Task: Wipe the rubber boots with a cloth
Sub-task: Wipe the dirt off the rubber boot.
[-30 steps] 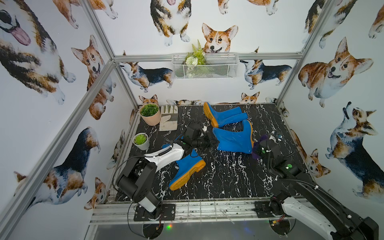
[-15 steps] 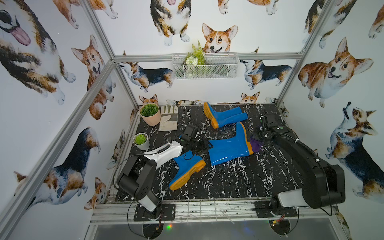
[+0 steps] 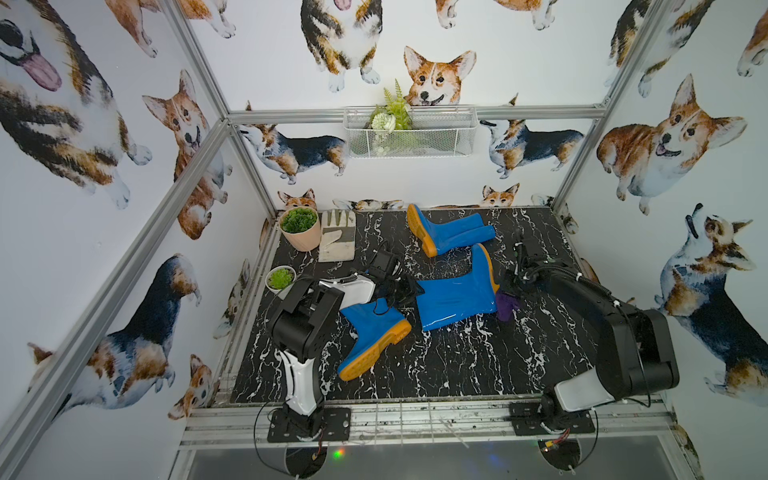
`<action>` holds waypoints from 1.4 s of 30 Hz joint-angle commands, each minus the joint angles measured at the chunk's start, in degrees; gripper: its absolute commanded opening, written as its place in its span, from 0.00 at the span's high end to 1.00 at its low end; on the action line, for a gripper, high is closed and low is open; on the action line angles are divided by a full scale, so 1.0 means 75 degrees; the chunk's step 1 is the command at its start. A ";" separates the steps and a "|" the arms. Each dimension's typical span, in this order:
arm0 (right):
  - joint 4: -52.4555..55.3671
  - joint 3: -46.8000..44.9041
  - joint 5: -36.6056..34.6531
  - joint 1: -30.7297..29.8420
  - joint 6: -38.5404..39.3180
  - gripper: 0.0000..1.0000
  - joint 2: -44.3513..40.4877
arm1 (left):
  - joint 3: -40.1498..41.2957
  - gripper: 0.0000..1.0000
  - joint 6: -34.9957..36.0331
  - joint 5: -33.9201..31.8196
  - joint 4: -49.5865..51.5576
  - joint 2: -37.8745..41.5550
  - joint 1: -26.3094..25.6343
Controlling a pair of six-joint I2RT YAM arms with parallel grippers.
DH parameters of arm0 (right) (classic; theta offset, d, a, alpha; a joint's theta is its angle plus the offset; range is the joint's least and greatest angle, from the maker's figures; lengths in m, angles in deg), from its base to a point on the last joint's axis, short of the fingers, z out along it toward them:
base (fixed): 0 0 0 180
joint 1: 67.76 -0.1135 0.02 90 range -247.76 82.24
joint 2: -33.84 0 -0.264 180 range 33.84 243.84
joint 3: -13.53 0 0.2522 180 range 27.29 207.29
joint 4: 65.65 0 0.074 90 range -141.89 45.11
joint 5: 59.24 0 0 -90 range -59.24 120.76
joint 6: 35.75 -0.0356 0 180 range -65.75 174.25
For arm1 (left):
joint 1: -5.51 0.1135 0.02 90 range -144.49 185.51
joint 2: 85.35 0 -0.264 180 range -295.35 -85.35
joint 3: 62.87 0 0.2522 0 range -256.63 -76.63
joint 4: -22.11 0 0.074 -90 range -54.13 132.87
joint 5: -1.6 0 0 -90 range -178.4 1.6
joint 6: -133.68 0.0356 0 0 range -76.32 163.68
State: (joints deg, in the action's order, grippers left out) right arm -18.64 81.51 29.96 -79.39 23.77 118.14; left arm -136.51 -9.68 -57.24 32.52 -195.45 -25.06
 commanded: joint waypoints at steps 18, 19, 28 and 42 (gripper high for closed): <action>0.2562 0.2644 -0.0306 -0.1442 0.0935 1.00 -0.0958 | -0.0601 1.00 0.0448 0.0922 -0.0080 0.0035 -0.0056; 0.2653 0.2870 -0.0329 -0.1715 0.1117 1.00 -0.0734 | -0.0650 1.00 0.0540 0.0901 0.0038 0.0103 -0.0060; 0.3145 0.4633 0.0875 -0.2984 0.1955 1.00 0.2442 | -0.0991 1.00 0.1962 0.0102 0.1535 0.1087 -0.0167; 0.6271 0.9124 -0.1404 -0.1014 0.2561 1.00 0.5114 | -0.0436 1.00 0.2019 0.0122 0.1433 0.1432 -0.0190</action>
State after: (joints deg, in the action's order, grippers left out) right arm 19.35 145.77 23.56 -86.30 41.60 156.89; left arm -140.09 4.66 -57.14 43.32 -185.20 -26.44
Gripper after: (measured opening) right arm 0.102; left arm 0.080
